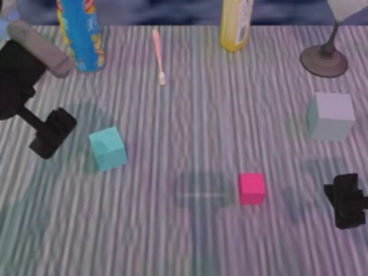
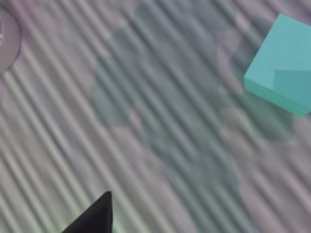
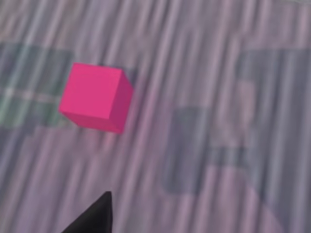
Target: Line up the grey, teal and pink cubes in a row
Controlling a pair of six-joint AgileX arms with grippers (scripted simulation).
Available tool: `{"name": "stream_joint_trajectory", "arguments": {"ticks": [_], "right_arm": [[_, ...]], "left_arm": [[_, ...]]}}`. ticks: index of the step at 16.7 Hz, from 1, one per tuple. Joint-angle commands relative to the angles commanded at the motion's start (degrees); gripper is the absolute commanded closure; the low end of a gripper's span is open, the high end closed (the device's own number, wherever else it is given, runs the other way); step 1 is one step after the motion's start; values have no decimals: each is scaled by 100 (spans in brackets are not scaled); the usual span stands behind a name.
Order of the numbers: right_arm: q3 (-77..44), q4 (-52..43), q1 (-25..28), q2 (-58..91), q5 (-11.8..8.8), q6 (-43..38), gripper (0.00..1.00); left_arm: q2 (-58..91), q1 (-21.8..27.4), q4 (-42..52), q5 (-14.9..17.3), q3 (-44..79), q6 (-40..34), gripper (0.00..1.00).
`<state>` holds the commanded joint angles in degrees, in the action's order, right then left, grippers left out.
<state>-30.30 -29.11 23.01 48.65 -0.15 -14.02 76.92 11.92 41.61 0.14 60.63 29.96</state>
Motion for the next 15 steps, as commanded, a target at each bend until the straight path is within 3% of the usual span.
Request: {"name": "stream_joint_trajectory", "arguments": {"ticks": [5, 9, 15], "right_arm": [[1897, 1369, -1074, -2695, -5, 775, 0], [2743, 2363, -1843, -4218, 6, 1210, 0], [3030, 2911, -2244, -4865, 15, 1402, 0]], "left_arm": [[2501, 394, 1391, 2, 2024, 998, 0], [3908, 612, 2127, 1, 3199, 1555, 0], [4514, 709, 2445, 0, 3750, 1805, 0]]}}
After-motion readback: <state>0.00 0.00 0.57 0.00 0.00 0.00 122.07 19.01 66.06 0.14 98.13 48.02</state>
